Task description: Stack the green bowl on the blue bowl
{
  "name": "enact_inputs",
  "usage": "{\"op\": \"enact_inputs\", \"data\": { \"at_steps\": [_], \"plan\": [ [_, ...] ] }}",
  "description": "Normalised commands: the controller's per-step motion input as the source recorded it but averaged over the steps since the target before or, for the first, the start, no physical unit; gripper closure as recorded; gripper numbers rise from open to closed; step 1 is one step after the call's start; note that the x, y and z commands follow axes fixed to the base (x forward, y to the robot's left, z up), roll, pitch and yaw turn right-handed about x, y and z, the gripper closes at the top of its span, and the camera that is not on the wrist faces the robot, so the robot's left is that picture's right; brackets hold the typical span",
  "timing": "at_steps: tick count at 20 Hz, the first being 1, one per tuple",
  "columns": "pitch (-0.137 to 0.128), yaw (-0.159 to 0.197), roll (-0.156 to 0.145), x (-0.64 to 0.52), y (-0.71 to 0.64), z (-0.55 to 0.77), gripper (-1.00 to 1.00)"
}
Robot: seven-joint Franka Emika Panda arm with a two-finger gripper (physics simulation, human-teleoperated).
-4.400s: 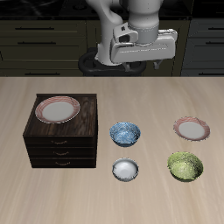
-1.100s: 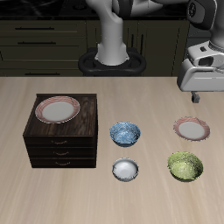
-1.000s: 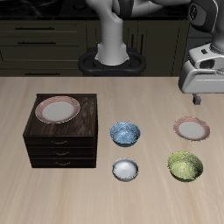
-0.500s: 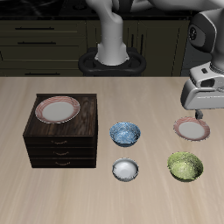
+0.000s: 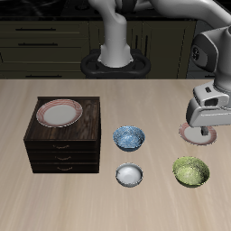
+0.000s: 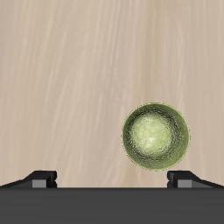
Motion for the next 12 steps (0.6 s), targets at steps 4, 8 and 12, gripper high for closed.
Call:
{"op": "enact_inputs", "data": {
  "at_steps": [4,8,12],
  "plan": [
    [0.040,-0.010,0.000,0.05,-0.01,-0.35,-1.00],
    [0.027,-0.013,-0.027,0.10,-0.17,-0.25,-1.00],
    [0.037,-0.022,-0.016,0.12,-0.13,-0.25,-1.00]
  ]
}}
